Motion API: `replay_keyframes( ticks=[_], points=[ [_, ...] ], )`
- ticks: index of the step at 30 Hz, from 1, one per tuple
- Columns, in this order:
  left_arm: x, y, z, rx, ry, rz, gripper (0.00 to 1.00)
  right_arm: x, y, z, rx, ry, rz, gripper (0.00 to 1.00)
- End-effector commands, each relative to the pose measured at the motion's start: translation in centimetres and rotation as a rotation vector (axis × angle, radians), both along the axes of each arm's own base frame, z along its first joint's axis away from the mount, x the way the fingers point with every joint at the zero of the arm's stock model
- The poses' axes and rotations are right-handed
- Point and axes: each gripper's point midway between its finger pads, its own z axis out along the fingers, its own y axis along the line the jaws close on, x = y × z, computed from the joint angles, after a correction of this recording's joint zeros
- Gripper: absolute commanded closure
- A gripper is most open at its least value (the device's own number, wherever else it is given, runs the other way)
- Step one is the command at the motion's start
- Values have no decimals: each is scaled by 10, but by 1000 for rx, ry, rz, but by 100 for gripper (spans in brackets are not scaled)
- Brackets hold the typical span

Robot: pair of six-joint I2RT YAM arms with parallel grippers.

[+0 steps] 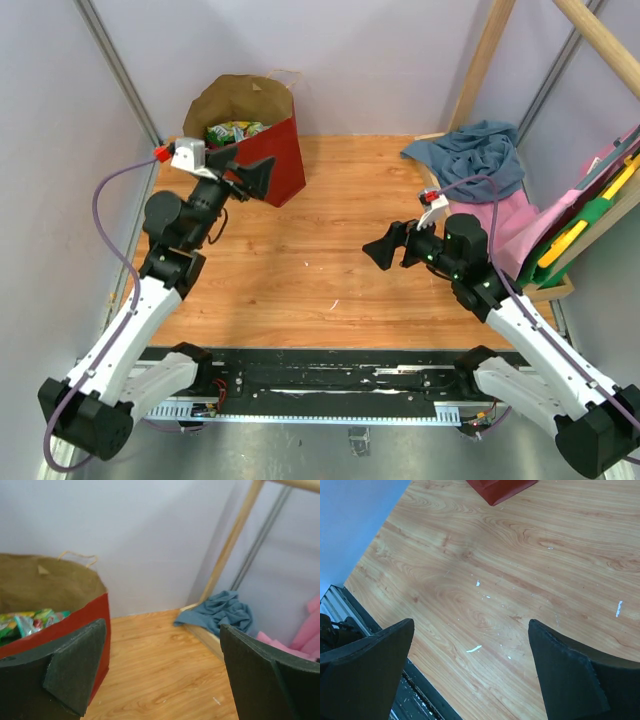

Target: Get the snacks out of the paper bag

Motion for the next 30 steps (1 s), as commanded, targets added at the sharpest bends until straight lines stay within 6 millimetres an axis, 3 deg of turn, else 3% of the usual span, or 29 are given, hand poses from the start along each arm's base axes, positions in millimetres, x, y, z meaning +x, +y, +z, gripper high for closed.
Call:
replay_keyframes(
  ticks=[1, 4, 8, 9, 13, 16, 19, 21, 24, 30],
  points=[
    [-58, -22, 42, -4, -282, -216, 0, -4, 6, 17, 58, -40, -1, 2],
    [-86, -41, 40, 123, -352, -364, 0, -4, 8, 19, 93, -27, -8, 1],
    [-138, -81, 16, 403, -394, -776, 0, -6, 16, 16, 100, 2, 33, 1],
    [-139, -82, 18, 404, -400, -785, 0, -6, 16, 13, 88, 13, 36, 1],
    [-128, -75, 40, 336, -403, -682, 0, 2, 8, -17, -50, 62, -72, 1],
    [-116, -83, 56, 251, -343, -714, 0, -2, 12, -33, -203, 29, -121, 1],
    [-82, -102, 71, 167, -227, -690, 0, -11, 20, -46, -273, 30, -137, 1],
    [-48, -122, 67, 177, -145, -598, 0, -19, 27, -56, -259, 60, -120, 1],
    [-26, -165, 65, 182, -77, -593, 0, -26, 31, -68, -243, 78, -102, 1],
    [-31, -270, 92, 252, -101, -584, 0, -33, 26, -89, -309, 98, -114, 1]
  ],
)
